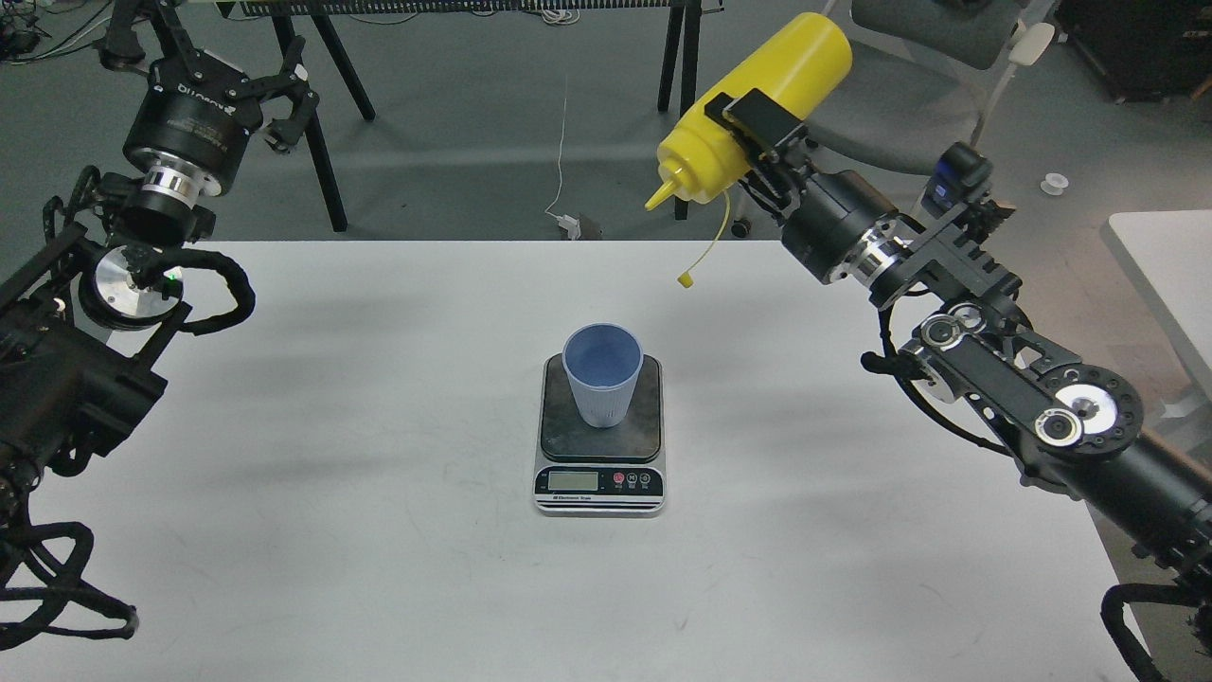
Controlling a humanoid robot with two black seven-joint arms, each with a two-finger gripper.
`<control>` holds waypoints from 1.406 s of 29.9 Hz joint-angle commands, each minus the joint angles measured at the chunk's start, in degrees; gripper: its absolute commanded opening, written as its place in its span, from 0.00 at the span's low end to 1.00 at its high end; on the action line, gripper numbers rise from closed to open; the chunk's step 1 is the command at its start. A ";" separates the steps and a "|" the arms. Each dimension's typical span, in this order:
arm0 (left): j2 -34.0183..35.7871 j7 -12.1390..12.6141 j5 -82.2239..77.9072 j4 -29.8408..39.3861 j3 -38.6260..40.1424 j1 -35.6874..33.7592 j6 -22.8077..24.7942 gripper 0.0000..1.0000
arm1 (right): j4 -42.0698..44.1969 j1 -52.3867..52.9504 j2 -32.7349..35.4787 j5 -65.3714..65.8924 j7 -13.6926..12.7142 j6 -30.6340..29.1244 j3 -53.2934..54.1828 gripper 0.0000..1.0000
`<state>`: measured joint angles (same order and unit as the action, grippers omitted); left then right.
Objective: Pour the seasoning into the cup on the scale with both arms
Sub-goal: 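Lift the yellow bottle with the right gripper and tip it over the cup, then hold the inverted bottle above the blue cup and squeeze out sauce, then raise the bottle with the right gripper and turn it upright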
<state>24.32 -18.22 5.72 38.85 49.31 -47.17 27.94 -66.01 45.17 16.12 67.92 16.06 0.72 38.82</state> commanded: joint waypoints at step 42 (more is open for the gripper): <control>-0.24 -0.06 -0.09 0.79 0.26 -0.20 -1.13 0.99 | 11.53 9.58 -5.58 29.99 2.05 10.10 -21.07 0.39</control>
<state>23.91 -18.28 5.62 39.04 49.48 -47.24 27.05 -52.34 54.67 9.14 98.93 18.14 11.38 17.45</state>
